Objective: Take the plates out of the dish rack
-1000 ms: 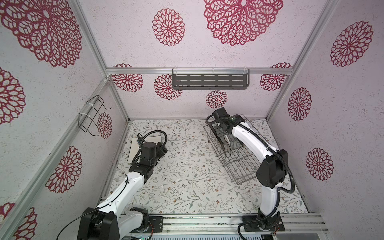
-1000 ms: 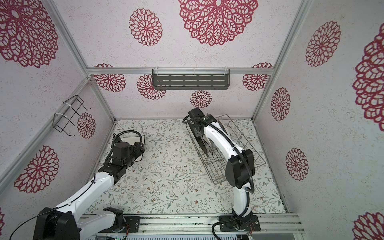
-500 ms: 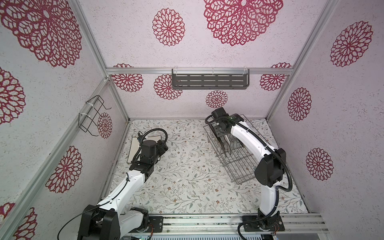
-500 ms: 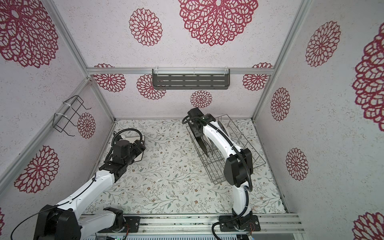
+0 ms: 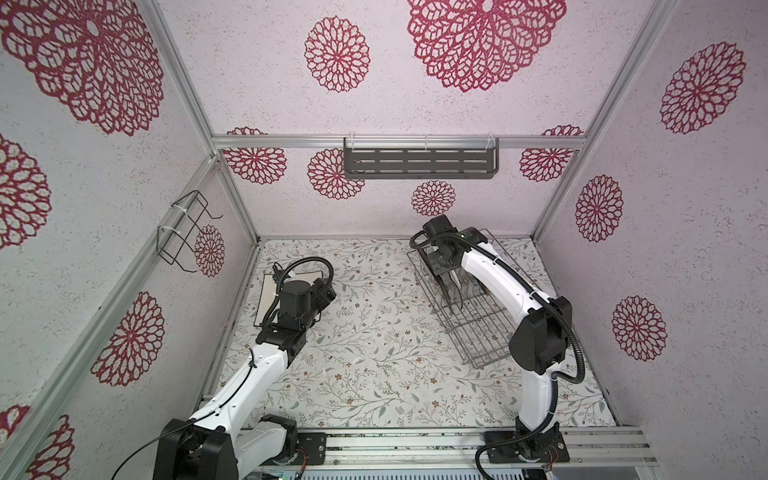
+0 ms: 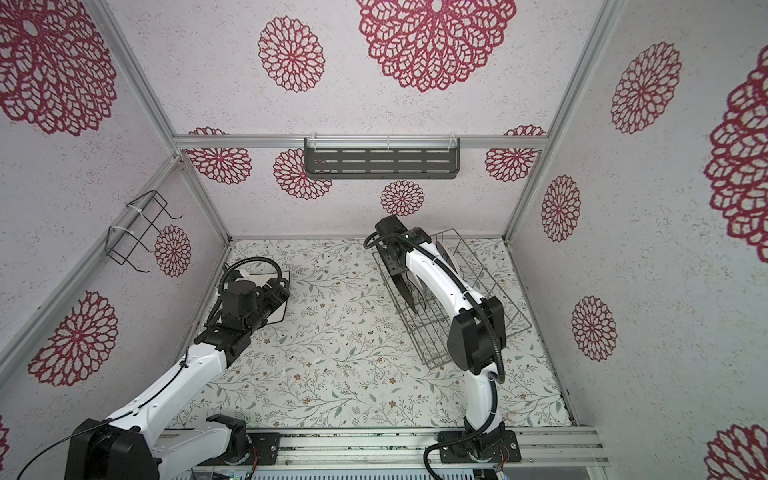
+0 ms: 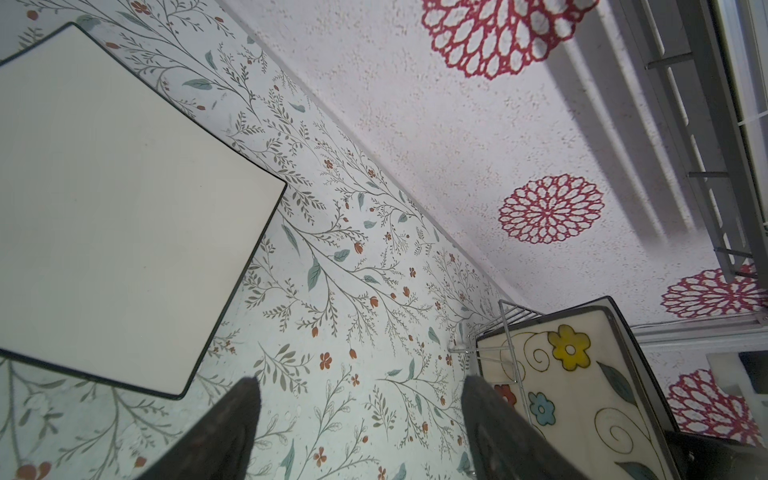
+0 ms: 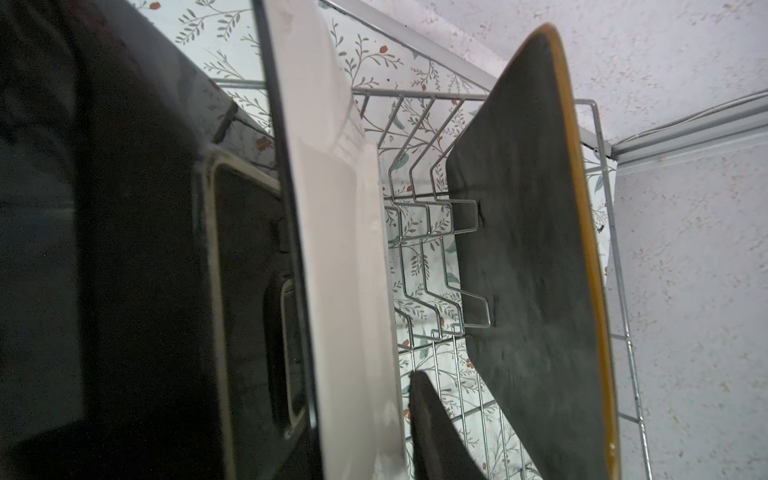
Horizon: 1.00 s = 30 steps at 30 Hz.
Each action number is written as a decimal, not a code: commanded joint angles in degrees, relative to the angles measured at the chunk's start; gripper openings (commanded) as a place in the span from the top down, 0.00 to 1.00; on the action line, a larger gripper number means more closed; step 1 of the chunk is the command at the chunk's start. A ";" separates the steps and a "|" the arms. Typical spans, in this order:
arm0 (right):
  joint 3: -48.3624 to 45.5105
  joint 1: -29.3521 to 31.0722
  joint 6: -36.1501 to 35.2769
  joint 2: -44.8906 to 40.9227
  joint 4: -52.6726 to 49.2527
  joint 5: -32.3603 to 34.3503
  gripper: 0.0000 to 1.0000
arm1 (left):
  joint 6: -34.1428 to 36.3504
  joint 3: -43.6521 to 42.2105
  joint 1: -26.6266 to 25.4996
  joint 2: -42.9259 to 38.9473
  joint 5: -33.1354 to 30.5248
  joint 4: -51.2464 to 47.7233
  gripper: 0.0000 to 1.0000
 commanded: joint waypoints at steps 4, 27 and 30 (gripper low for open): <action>0.39 -0.29 0.40 -1.27 -3.22 1.19 0.77 | -1.02 0.86 -0.59 -0.99 0.49 -0.64 0.20; 1.23 0.11 -0.21 -3.85 -2.78 9.30 1.00 | -3.30 -1.78 -0.85 -7.06 -1.89 -1.92 0.20; 1.73 0.39 -0.29 -4.93 -2.79 9.56 1.00 | -3.57 -1.69 -0.85 -7.39 -1.55 -1.96 0.20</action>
